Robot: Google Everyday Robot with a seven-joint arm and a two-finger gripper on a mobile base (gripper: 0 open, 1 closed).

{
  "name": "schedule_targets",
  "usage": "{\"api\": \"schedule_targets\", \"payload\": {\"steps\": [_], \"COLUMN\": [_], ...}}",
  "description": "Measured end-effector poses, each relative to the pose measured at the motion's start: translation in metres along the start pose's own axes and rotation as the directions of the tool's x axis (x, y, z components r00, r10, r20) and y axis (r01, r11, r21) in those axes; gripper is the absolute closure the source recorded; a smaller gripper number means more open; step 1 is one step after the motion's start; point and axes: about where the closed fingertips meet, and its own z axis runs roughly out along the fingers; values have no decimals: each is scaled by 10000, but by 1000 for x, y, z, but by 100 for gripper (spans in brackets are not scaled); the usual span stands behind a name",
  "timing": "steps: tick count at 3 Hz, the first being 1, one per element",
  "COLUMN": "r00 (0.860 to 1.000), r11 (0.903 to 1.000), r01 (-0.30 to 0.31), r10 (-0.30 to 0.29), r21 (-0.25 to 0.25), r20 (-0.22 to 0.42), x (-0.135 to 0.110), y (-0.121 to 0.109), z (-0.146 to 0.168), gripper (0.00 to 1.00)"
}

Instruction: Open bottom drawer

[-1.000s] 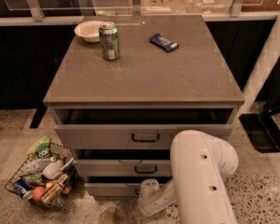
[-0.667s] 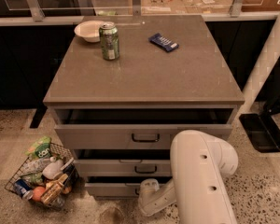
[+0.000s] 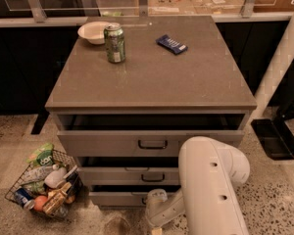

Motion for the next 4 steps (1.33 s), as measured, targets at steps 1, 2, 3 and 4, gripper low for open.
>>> {"api": "schedule_targets", "payload": {"steps": [1,2,3,4], "r00": [10000,10000,10000,10000], "r11": [10000,10000,10000,10000], "r01": [2,2,2,1], "r10": [-2,-2,-2,-1], "r21": [7,7,8,18], "r20": [2,1,1,-11], "x": [0,0,0,0], "y": [0,0,0,0], "z": [-1,-1,-1,-1], "gripper": [0,0,0,0]}}
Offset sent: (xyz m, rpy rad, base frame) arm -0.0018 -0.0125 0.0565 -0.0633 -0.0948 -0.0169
